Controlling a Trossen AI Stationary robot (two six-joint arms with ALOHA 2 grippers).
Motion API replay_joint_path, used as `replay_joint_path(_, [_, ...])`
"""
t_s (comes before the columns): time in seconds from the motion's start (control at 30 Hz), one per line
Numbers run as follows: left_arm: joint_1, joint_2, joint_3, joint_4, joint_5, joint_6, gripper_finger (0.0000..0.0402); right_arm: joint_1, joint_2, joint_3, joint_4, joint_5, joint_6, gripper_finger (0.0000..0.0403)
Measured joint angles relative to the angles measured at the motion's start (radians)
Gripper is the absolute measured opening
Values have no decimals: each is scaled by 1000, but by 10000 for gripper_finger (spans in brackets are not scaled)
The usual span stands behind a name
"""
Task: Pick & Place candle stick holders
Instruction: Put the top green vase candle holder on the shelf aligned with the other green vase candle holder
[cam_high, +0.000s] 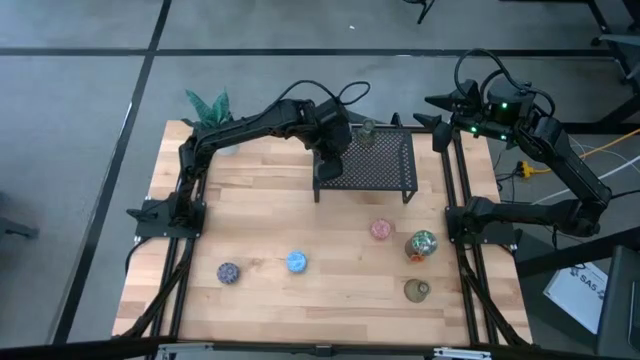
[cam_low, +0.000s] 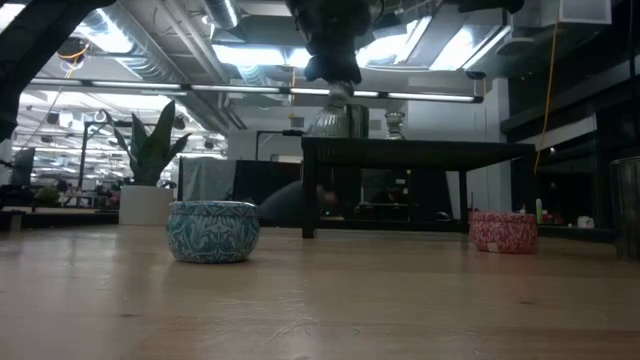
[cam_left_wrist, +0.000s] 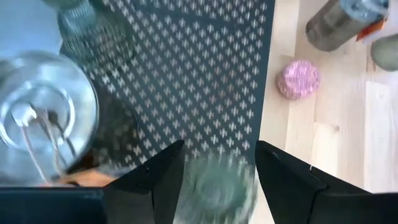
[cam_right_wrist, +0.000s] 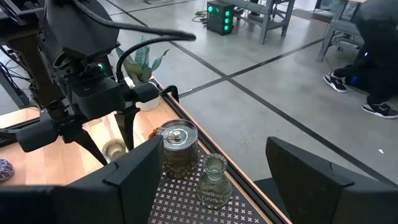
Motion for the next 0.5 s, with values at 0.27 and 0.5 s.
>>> replay_joint_path(0.27, [0, 0, 0, 26, -1, 5, 194, 0, 0, 0, -6, 0, 0, 286])
replay_joint_path(0.5, [1, -10, 3, 106, -1, -6, 194, 0, 0, 0, -16, 0, -2, 286])
